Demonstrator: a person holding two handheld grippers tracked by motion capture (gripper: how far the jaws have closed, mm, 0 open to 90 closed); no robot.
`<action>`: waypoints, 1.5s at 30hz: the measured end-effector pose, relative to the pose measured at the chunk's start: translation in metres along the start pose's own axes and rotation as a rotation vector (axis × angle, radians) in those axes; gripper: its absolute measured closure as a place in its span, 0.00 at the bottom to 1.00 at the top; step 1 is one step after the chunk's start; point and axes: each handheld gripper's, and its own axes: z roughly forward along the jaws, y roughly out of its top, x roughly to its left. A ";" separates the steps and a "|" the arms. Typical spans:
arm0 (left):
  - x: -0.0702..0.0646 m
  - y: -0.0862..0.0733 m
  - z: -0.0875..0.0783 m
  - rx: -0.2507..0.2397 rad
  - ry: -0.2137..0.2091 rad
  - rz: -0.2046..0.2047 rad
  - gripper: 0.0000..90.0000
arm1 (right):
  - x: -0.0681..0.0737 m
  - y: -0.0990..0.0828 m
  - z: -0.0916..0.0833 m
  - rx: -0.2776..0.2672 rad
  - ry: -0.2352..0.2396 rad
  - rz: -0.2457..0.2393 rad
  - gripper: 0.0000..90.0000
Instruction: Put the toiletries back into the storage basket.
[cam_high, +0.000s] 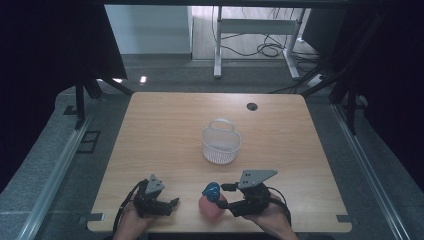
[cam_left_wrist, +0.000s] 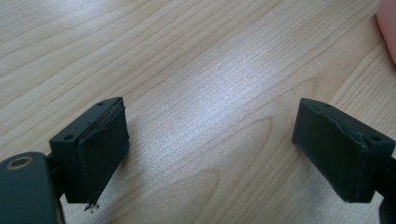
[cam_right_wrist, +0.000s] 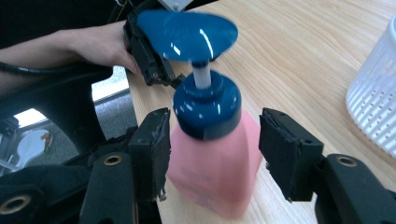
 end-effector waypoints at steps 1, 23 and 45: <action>0.000 0.000 0.000 0.001 -0.001 0.000 0.12 | 0.000 0.001 0.001 -0.002 0.002 0.000 0.49; 0.000 0.000 0.000 0.003 0.000 0.005 0.12 | 0.006 0.020 0.026 0.051 -0.012 -0.076 0.54; 0.000 0.000 0.000 -0.003 0.000 -0.003 0.12 | -0.001 0.032 0.013 0.064 -0.071 -0.068 0.58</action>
